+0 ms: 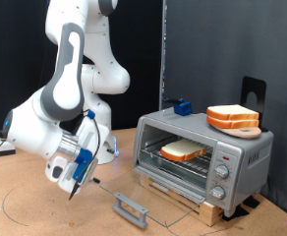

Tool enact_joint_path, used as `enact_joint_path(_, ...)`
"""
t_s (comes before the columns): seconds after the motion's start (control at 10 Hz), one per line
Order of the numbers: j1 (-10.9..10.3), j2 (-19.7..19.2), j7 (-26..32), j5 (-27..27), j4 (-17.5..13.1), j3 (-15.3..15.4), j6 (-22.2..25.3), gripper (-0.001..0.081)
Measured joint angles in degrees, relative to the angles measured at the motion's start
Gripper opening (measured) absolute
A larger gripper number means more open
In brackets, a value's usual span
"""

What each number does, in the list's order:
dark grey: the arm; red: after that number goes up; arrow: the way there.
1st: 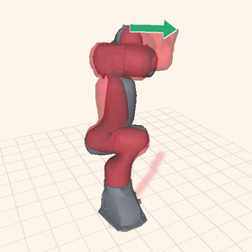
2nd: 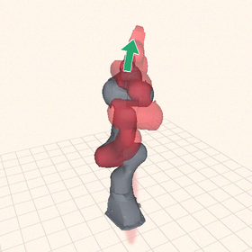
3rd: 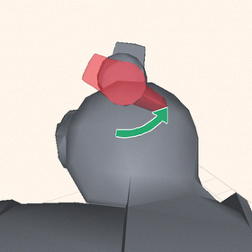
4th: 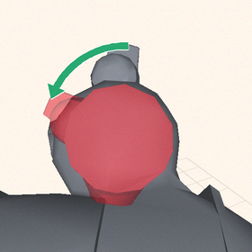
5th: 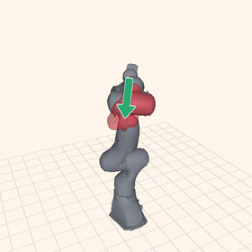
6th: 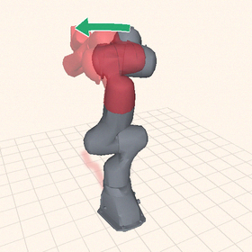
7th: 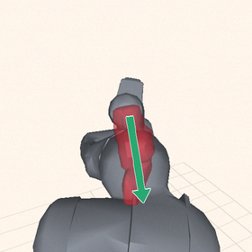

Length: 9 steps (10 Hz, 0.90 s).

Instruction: Make a piece of toast with the oven

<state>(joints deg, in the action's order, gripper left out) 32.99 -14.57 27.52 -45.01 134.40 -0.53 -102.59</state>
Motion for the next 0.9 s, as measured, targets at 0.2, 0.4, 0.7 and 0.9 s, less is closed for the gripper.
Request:
enact_joint_path(0.2, 0.2, -4.6, 0.4, 2.1, -2.6, -0.9, 0.0, 0.0807)
enact_joint_path(0.4, 0.3, -7.6, 1.4, 5.1, -3.5, -1.4, 0.0, 0.0807)
enact_joint_path(0.7, 0.3, -9.8, 3.3, 6.4, -2.0, -1.5, 0.8, 0.0807)
enact_joint_path(0.9, 0.2, -9.8, 4.4, 6.2, 0.6, -0.9, 0.8, 0.0807)
